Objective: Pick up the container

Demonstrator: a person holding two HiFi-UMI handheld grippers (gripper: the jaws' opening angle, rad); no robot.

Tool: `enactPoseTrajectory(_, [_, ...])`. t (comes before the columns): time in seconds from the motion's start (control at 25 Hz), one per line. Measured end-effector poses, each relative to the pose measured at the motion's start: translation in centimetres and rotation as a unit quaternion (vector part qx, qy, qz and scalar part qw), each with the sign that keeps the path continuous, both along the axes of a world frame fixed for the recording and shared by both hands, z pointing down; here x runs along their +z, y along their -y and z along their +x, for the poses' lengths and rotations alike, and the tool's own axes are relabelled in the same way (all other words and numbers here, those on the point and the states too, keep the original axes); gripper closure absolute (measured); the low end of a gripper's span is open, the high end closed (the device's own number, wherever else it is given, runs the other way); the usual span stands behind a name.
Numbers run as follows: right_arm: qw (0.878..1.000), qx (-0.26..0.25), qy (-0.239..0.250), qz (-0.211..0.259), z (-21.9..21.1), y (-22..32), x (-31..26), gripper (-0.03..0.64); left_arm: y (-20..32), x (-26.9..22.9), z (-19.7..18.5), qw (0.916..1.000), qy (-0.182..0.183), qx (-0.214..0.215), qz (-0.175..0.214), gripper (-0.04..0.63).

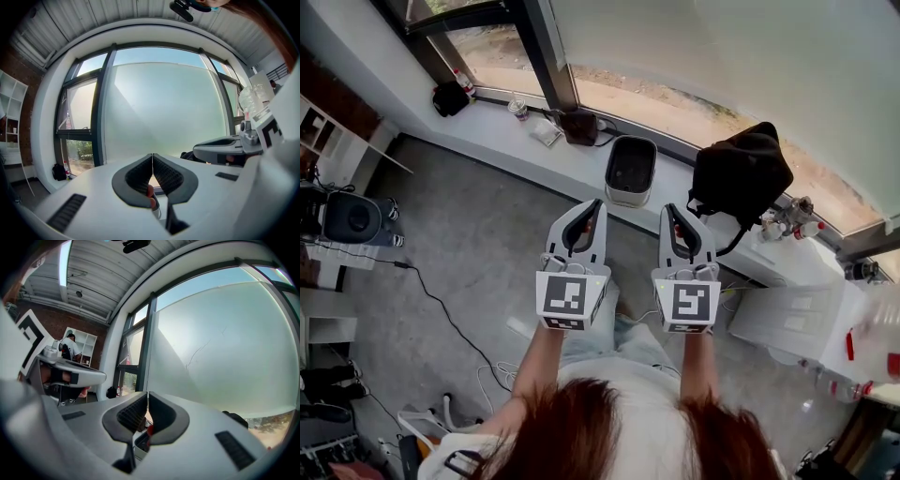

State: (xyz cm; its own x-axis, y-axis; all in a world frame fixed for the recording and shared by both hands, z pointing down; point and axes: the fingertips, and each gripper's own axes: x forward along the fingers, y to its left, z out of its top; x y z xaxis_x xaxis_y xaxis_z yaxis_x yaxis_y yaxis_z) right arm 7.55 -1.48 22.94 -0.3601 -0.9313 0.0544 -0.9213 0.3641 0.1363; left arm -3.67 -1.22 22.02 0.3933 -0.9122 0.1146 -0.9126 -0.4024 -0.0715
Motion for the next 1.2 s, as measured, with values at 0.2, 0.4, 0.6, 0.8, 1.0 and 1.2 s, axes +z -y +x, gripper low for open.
enactPoseTrajectory(0.2, [1.0,0.006,0.0,0.0,-0.5,2.2,1.0,0.592,2.0,1.4,0.2,1.0,0.004,0.007,-0.003,0.578])
enactPoseTrajectory(0.4, [1.0,0.001,-0.01,-0.002,-1.5,4.8,2.7,0.592,4.7,3.5,-0.3,0.9998,-0.006,0.011,-0.017,0.578])
enactPoseTrajectory(0.6, [0.999,-0.001,-0.022,-0.026,-2.1,7.5,5.8,0.592,7.6,6.3,-1.0,0.9993,-0.005,0.016,-0.035,0.578])
enactPoseTrajectory(0.8, [0.999,-0.005,-0.031,-0.044,-2.9,9.8,8.7,0.591,10.4,9.3,-1.7,0.9984,-0.009,0.024,-0.05,0.577])
enactPoseTrajectory(1.0, [0.997,-0.002,-0.04,-0.063,-3.1,11.8,12.3,0.591,12.5,12.7,-1.9,0.9975,0.006,0.033,-0.063,0.577])
enactPoseTrajectory(1.2, [0.995,0.0,-0.048,-0.083,-3.2,13.6,15.7,0.591,14.5,16.1,-2.7,0.9965,0.01,0.027,-0.079,0.577])
